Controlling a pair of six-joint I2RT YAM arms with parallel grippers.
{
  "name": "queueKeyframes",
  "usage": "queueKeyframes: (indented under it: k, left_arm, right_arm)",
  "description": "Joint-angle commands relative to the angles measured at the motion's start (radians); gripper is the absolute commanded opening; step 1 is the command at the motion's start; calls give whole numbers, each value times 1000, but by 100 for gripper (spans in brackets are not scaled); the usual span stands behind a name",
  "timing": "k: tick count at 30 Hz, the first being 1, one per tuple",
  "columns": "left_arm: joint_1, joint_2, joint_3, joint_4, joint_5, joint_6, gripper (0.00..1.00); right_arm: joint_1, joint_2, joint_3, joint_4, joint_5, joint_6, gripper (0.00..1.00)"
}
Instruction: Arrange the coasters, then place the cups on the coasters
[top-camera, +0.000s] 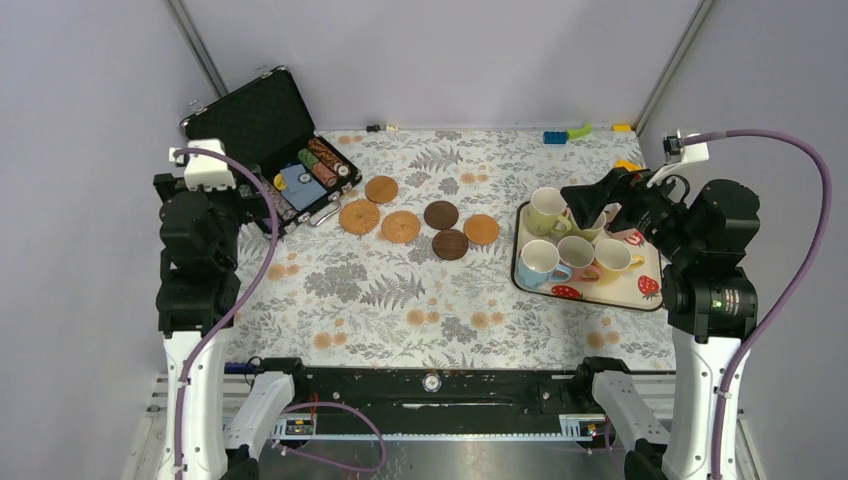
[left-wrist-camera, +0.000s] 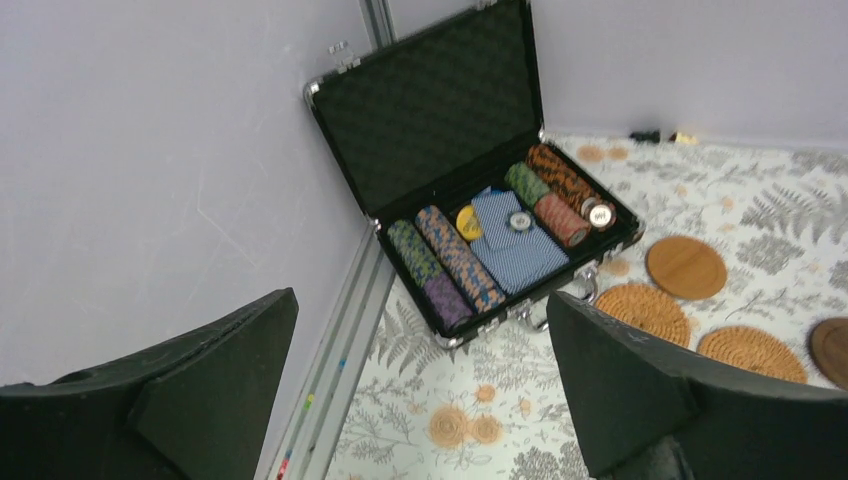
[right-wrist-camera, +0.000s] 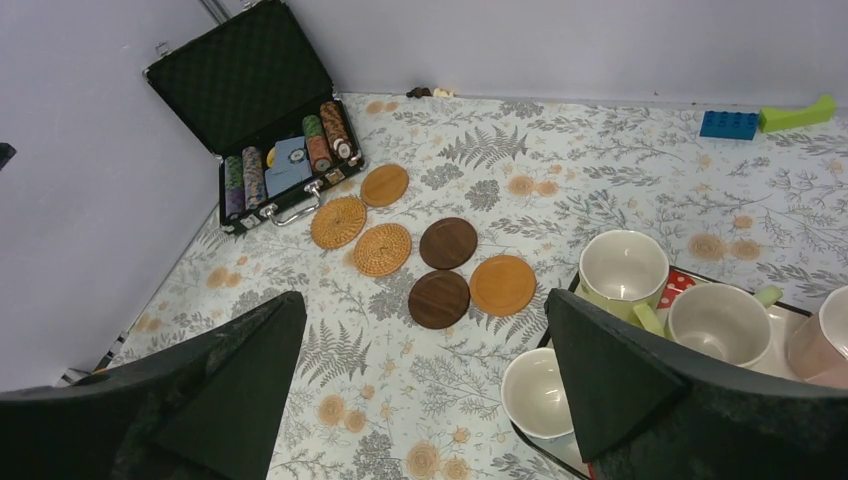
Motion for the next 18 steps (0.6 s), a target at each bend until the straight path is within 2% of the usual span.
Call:
queueKeyframes:
  k: [1, 9, 13, 15, 18]
  left_arm:
    - [6, 13, -47, 54, -46, -3, 99]
    - [4, -13, -82, -57, -16, 63, 99]
    - [4, -35, -197, -51, 112, 41, 99]
    - [4, -49, -227, -73, 222, 67, 99]
    - [6, -61, -218, -104, 238, 84, 99]
  right_arm:
    - [5, 3, -35, 87, -57, 3, 98]
    - [5, 14, -92, 157, -226, 10, 98]
    - [28, 58, -129, 224, -249, 59, 98]
    - [109, 149, -98, 202, -207, 52, 99]
    - [280, 317, 10, 82, -24, -69, 98]
